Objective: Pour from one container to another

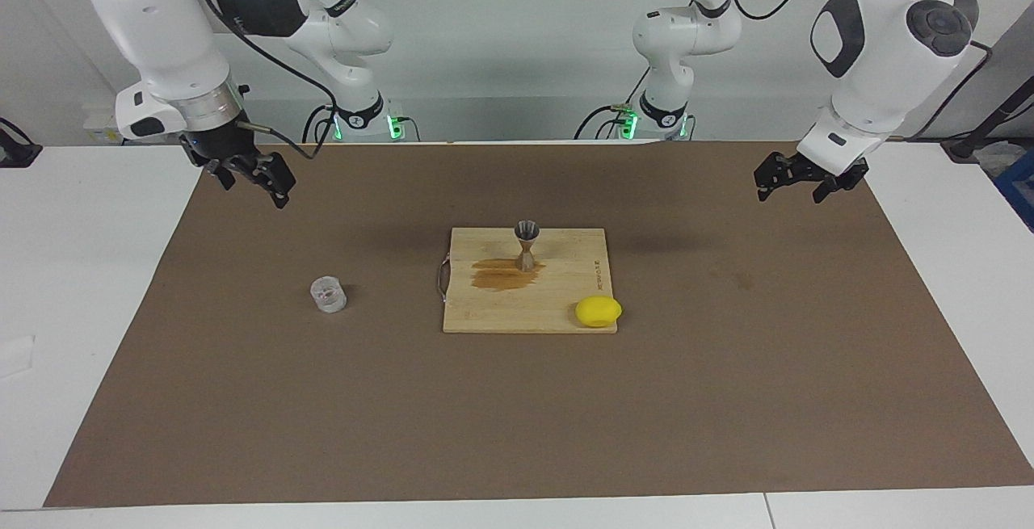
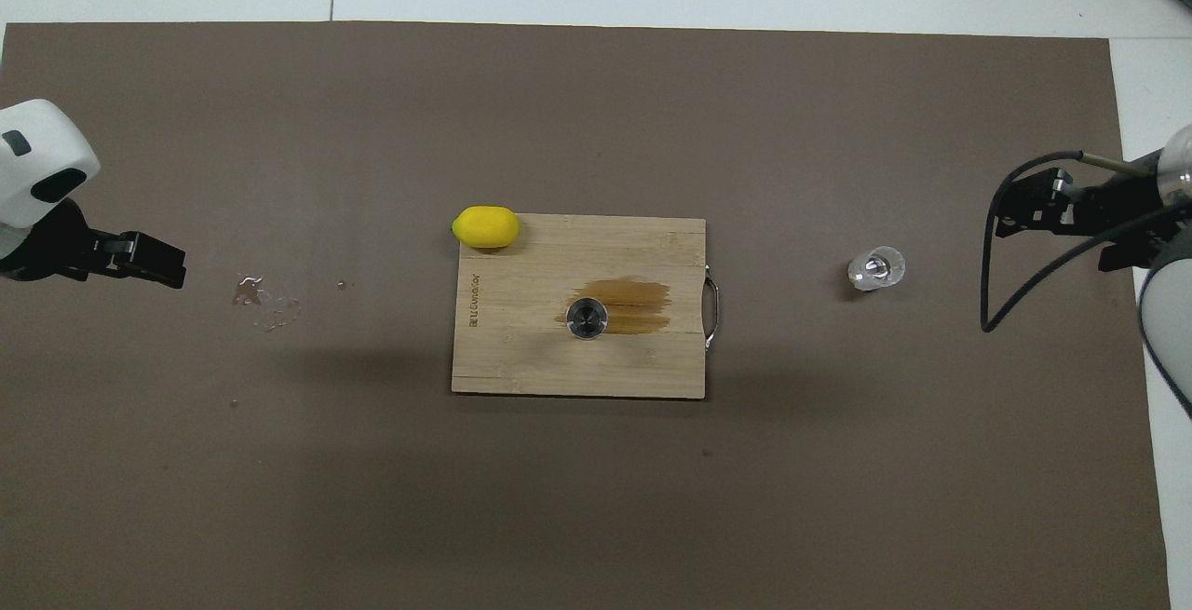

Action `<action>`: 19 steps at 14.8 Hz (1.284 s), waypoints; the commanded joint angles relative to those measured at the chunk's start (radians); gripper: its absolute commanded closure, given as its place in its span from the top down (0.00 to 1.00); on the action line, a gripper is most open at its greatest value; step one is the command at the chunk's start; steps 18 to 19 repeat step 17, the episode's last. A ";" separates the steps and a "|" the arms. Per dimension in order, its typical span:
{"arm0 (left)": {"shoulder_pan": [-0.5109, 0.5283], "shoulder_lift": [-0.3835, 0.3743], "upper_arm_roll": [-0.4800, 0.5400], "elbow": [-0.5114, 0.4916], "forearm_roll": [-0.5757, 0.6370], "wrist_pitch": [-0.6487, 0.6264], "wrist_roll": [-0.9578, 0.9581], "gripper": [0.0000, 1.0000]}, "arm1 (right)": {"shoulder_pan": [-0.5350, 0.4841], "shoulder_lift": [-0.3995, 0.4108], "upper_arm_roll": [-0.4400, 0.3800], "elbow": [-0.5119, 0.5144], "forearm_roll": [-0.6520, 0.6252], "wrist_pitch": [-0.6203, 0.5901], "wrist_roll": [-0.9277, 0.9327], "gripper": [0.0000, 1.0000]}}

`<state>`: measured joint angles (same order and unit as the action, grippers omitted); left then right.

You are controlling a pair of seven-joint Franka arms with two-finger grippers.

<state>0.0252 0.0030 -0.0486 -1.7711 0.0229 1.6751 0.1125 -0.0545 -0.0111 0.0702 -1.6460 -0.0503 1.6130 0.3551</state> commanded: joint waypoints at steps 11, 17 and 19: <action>-0.013 0.006 0.009 0.024 0.019 -0.028 0.003 1.00 | -0.002 -0.061 0.008 -0.057 0.030 -0.033 -0.097 1.00; -0.014 0.006 0.009 0.024 0.019 -0.026 0.001 1.00 | -0.002 -0.061 0.008 -0.057 0.032 -0.031 -0.096 1.00; -0.014 0.006 0.009 0.024 0.019 -0.026 0.001 1.00 | -0.002 -0.061 0.008 -0.057 0.032 -0.031 -0.096 1.00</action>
